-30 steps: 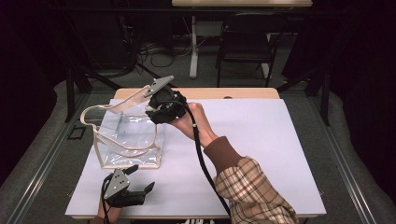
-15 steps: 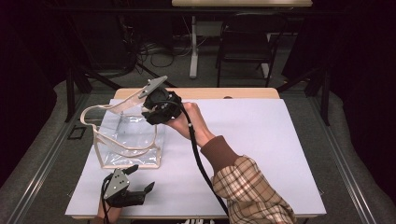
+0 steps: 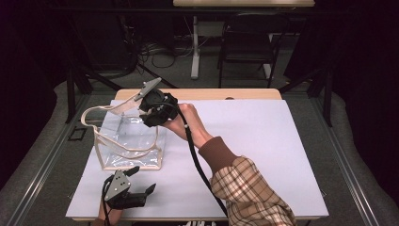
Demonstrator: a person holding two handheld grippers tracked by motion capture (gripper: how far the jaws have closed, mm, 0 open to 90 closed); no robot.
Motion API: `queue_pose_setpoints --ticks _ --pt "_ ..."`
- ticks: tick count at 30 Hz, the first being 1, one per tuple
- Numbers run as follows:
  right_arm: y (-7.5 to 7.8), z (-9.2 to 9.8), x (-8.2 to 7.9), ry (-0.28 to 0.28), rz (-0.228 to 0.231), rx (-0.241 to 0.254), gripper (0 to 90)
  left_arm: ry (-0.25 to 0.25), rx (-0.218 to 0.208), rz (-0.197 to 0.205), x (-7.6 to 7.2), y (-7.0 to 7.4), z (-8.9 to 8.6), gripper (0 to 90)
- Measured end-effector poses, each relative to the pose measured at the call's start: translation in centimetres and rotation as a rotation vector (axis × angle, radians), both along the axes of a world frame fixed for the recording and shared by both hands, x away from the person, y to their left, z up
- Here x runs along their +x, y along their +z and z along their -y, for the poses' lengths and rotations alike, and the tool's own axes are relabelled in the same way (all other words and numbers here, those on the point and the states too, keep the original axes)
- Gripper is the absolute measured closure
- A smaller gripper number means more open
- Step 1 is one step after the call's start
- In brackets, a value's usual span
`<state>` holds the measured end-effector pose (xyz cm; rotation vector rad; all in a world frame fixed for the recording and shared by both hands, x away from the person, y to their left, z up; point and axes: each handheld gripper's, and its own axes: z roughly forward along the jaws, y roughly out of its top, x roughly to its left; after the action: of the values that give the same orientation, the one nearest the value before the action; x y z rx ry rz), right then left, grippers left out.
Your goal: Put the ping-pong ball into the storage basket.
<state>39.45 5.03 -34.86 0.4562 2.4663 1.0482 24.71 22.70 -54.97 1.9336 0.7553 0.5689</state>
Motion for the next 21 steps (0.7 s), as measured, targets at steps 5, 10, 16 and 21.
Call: queue_pose_setpoints --ticks 5,10,16,21 --pt "-0.5 -0.5 0.3 0.005 -0.016 -0.018 50.4 -0.001 0.0 0.001 0.0 0.0 0.0 16.1" --pt "-0.7 -0.8 0.4 0.009 -0.019 -0.031 50.4 0.0 -0.001 0.0 0.0 0.0 0.0 16.1" --pt "-1.1 -1.2 0.6 0.011 -0.032 -0.055 50.4 0.0 -0.001 0.0 0.0 0.0 0.0 16.1" --pt "-1.3 -1.5 0.7 0.01 -0.039 -0.064 50.4 -0.001 -0.001 0.001 0.0 0.0 0.0 16.1"
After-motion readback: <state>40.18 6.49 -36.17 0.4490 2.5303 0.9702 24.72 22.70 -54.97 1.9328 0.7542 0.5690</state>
